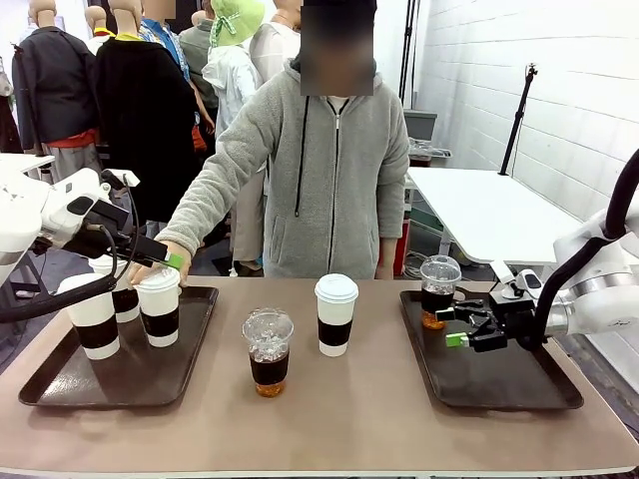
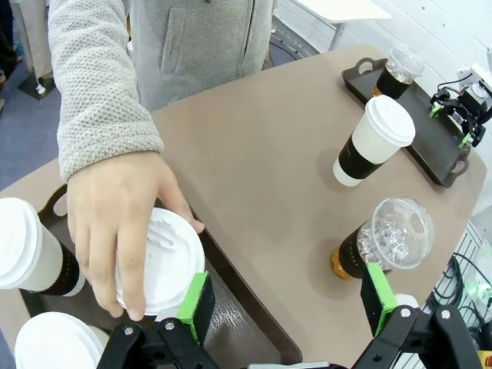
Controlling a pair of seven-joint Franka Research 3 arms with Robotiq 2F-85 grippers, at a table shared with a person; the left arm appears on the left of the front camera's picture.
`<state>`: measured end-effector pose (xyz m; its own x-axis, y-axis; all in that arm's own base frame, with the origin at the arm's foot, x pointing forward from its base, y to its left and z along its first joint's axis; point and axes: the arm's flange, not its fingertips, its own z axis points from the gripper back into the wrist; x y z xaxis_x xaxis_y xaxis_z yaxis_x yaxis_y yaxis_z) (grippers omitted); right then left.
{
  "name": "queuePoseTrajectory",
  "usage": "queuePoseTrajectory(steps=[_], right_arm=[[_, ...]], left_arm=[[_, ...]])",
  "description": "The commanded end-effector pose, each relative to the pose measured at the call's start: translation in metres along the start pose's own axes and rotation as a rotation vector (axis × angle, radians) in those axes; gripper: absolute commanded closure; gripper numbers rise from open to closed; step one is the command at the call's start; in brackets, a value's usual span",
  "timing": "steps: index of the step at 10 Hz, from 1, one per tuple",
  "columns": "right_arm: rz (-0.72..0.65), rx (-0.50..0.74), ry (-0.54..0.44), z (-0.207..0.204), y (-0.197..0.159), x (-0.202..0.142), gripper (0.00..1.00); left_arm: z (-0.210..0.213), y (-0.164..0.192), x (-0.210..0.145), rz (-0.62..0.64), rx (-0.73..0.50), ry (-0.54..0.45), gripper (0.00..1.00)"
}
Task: Distribute the coffee onto the tray.
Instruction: Pick up another iced Americano from the middle of the table and place it on the right Handle tray.
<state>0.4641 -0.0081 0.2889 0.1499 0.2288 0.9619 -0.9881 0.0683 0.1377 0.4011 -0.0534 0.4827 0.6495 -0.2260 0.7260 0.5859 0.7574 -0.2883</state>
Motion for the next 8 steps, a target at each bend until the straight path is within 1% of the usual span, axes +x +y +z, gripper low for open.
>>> queuePoseTrajectory(steps=[1, 5, 8], right_arm=[[-0.013, -0.004, -0.001, 0.002, -0.001, 0.000, 0.00], [-0.003, -0.004, 0.000, 0.002, 0.000, 0.000, 0.00], [-0.002, -0.065, 0.009, -0.023, 0.028, 0.008, 0.00]], left_arm=[[-0.003, 0.005, -0.001, -0.016, -0.016, -0.014, 0.00], [-0.003, 0.005, -0.001, -0.016, -0.016, -0.014, 0.00], [-0.003, 0.005, -0.001, -0.016, -0.016, -0.014, 0.00]])
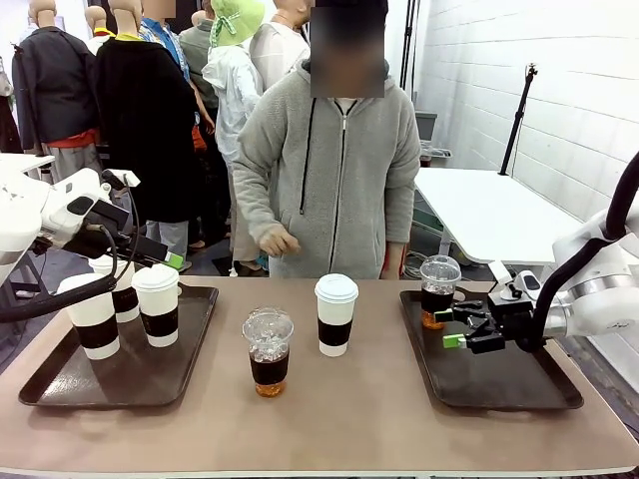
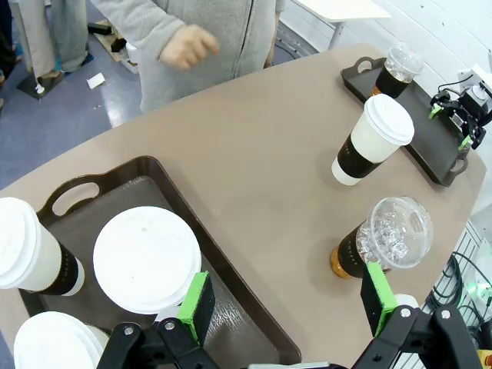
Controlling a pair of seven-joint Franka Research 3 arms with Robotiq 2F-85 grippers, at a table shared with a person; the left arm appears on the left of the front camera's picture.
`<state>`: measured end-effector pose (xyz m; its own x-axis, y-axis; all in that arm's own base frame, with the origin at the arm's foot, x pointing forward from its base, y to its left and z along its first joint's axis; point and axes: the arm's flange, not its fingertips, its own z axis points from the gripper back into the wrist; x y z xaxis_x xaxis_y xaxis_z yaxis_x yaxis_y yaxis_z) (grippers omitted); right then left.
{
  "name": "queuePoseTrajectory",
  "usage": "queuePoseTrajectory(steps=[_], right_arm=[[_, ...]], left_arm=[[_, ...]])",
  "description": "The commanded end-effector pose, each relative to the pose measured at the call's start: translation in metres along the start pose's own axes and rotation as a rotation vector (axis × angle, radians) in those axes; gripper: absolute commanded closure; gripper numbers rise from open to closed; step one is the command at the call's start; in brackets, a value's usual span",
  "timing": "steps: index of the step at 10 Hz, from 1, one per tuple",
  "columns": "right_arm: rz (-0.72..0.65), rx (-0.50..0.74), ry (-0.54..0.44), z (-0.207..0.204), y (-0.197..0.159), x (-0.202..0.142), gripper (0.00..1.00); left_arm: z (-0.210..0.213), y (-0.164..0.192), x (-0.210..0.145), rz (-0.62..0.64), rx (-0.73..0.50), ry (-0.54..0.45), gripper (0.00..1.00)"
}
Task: Distribute the coffee onto the tray.
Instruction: Pick up another iced Americano from the middle of the table and place it on the right Handle tray.
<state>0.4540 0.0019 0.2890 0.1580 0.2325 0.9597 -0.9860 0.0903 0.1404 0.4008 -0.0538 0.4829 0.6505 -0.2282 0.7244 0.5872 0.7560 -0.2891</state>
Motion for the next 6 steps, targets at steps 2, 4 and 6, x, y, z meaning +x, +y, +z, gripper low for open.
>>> queuePoseTrajectory(steps=[2, 4, 6], right_arm=[[0.033, -0.070, 0.003, -0.029, 0.036, 0.014, 0.00], [0.034, -0.114, 0.015, -0.045, 0.048, 0.017, 0.00], [0.062, -0.148, 0.012, -0.059, 0.058, 0.014, 0.00]], left_arm=[[-0.003, 0.005, -0.001, -0.016, -0.014, -0.017, 0.00], [-0.003, 0.005, -0.001, -0.016, -0.014, -0.017, 0.00], [-0.003, 0.005, -0.001, -0.016, -0.014, -0.017, 0.00]])
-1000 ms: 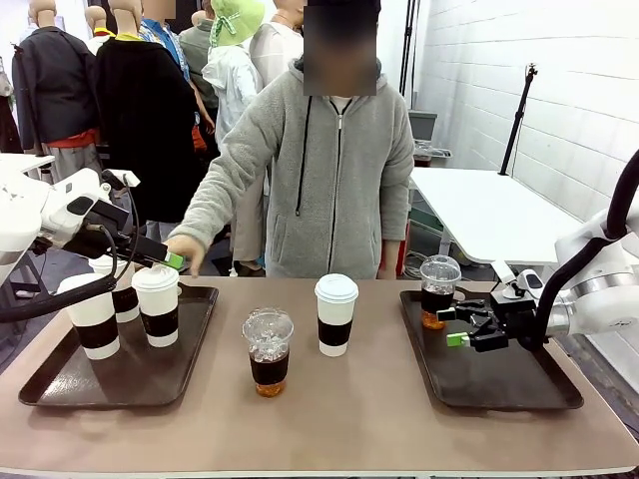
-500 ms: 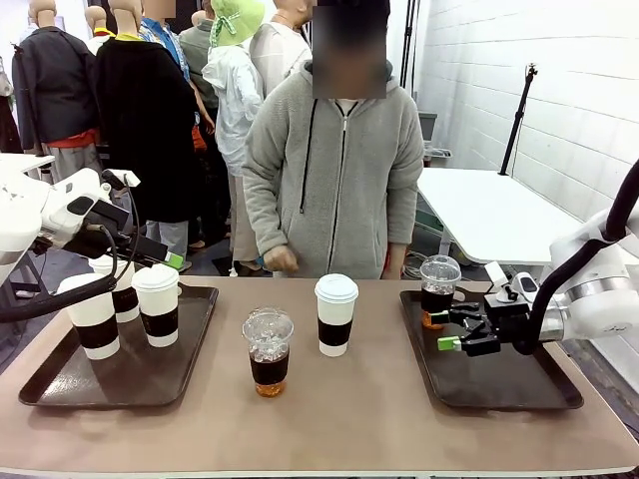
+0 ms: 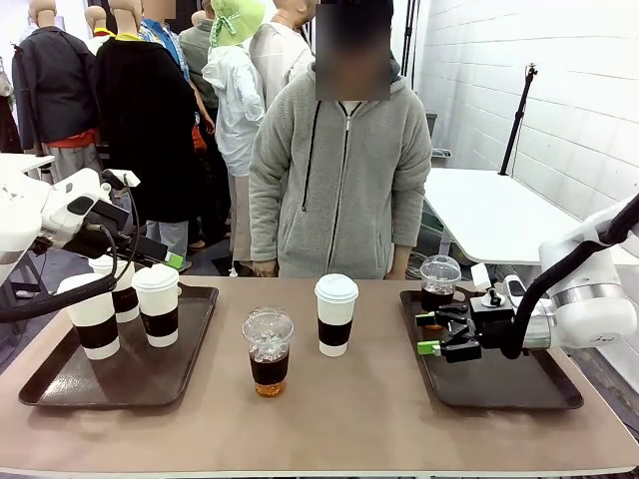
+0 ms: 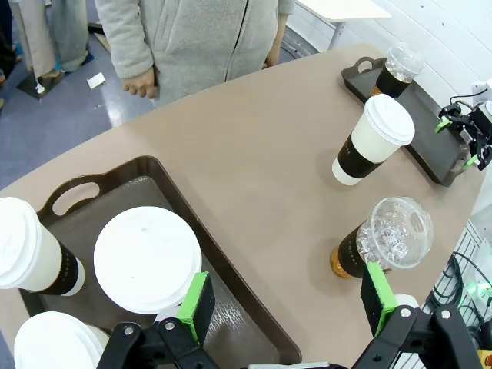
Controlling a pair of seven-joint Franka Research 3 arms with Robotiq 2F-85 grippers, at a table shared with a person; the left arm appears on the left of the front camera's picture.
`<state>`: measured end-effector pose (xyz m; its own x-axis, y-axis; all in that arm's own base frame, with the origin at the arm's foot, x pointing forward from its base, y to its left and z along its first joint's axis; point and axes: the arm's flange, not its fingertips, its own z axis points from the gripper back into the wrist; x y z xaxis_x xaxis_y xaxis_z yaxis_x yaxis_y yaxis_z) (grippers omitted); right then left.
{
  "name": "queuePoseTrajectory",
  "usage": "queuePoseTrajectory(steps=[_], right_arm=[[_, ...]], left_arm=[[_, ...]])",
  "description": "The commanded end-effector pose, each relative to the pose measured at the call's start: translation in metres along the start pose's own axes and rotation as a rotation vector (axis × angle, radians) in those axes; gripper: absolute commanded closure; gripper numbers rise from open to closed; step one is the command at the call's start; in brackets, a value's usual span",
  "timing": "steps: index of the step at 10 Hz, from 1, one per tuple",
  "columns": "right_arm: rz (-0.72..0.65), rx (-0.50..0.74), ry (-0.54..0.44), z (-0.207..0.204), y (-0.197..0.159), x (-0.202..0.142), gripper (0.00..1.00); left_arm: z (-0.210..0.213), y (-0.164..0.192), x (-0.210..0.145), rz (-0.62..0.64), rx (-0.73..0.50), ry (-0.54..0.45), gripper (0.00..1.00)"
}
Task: Distribute the coffee onto the tray.
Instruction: Pick up another iced Americano from the middle of the table and place it on the right Handle tray.
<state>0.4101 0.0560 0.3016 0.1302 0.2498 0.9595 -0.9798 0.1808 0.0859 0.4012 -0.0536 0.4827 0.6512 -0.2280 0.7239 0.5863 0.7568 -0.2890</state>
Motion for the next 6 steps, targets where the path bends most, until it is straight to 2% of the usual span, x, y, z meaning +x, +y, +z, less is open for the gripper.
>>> queuePoseTrajectory(steps=[1, 2, 6], right_arm=[[0.036, -0.048, 0.004, -0.016, 0.012, -0.005, 0.00], [0.045, -0.050, -0.002, -0.020, 0.016, -0.005, 0.00], [0.105, 0.083, -0.016, -0.032, 0.020, -0.011, 0.00]], left_arm=[[-0.003, 0.005, -0.001, -0.017, -0.015, -0.017, 0.00], [-0.003, 0.005, -0.001, -0.017, -0.015, -0.017, 0.00], [-0.003, 0.005, -0.001, -0.017, -0.015, -0.017, 0.00]])
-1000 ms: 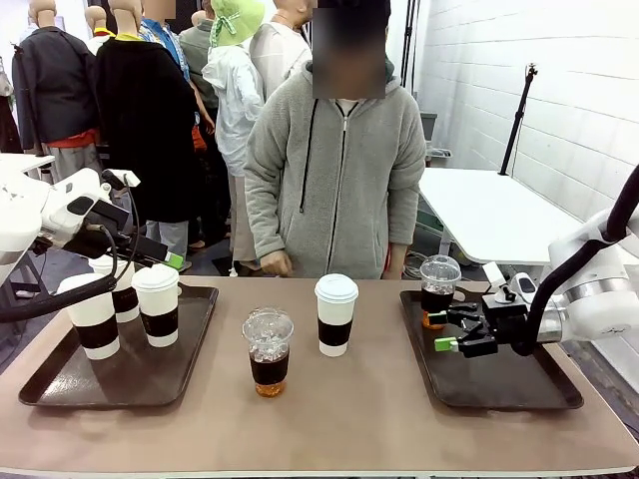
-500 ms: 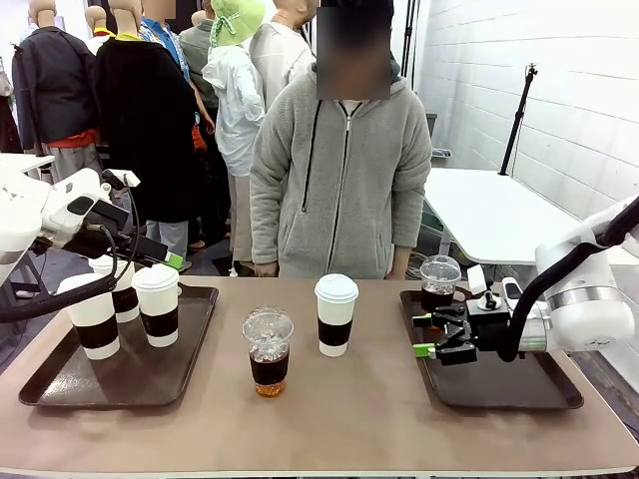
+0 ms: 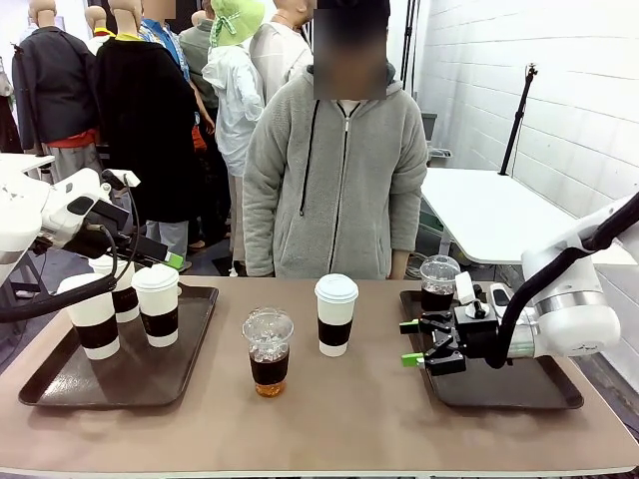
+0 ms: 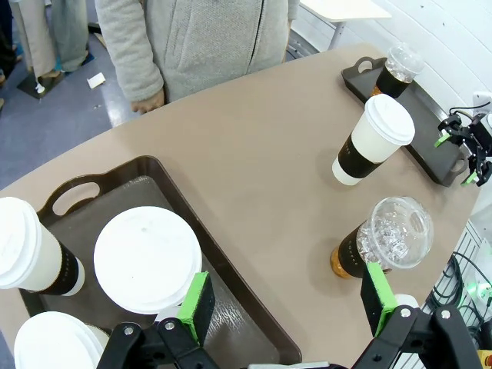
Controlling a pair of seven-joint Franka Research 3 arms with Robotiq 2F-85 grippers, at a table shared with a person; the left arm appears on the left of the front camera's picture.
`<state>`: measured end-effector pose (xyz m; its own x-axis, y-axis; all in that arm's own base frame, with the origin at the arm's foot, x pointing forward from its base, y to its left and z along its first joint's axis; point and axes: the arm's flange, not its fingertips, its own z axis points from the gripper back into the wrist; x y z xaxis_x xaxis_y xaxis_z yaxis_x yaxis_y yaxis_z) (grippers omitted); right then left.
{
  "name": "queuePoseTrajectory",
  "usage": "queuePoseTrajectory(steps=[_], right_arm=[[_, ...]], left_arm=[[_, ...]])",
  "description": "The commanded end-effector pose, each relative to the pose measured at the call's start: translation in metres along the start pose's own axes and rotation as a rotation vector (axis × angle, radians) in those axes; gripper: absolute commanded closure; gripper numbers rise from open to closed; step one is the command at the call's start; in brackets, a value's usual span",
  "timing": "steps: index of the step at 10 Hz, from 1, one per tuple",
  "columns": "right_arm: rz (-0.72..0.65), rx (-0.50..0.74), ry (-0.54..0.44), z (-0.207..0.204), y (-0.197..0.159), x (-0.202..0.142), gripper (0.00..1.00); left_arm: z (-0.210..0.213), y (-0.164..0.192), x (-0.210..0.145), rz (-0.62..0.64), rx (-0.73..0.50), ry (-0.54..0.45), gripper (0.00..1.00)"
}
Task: Distribute the coffee onto the tray.
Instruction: Pick up another iced Americano from the middle of the table and place it on the right Handle tray.
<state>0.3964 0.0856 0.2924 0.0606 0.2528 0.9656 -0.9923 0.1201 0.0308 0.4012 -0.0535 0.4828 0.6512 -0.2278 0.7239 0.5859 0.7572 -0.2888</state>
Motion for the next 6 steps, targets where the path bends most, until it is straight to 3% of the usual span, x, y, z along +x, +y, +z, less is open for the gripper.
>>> queuePoseTrajectory(steps=[1, 6], right_arm=[[0.045, 0.073, -0.019, -0.006, 0.000, -0.010, 0.00], [0.024, 0.058, -0.011, -0.007, 0.003, -0.006, 0.00]], left_arm=[[-0.003, 0.005, -0.001, -0.017, -0.015, -0.017, 0.00], [-0.003, 0.005, -0.001, -0.017, -0.015, -0.017, 0.00]])
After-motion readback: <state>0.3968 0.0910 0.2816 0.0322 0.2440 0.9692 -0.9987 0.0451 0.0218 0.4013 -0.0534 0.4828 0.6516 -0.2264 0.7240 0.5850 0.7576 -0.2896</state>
